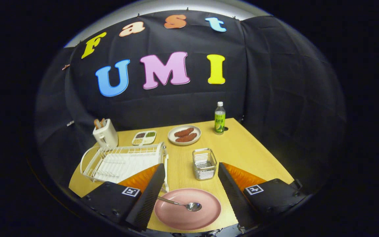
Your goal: Take the plate from the dish rack, then take the spoon from the basket and place it into the plate.
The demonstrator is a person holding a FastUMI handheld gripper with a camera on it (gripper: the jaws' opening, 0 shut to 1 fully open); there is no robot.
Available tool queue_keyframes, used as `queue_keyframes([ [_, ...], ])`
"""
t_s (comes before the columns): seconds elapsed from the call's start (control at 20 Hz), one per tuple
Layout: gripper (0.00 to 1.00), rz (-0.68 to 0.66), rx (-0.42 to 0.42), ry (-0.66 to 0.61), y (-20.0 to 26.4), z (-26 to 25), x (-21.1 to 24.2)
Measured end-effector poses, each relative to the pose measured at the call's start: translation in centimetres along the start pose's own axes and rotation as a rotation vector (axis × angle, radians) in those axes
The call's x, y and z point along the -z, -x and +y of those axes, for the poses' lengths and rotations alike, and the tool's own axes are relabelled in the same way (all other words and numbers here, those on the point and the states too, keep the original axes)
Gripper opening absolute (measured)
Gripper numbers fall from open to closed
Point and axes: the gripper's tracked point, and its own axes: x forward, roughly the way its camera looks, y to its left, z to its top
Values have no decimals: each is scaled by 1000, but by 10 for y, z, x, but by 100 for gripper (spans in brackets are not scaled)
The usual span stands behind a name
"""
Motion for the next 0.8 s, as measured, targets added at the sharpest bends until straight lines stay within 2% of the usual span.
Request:
queue_keyframes([
  [0.15, 99, -106, 23, 2, 12, -13, -45],
  [0.4, 99, -266, 4, 29, 36, -19, -108],
  [0.55, 99, -267, -57, 33, 31, -22, -110],
  [0.7, 99, -289, -111, 91, 9, -39, -112],
  [0.8, 99, -259, -167, 118, 3, -40, -101],
])
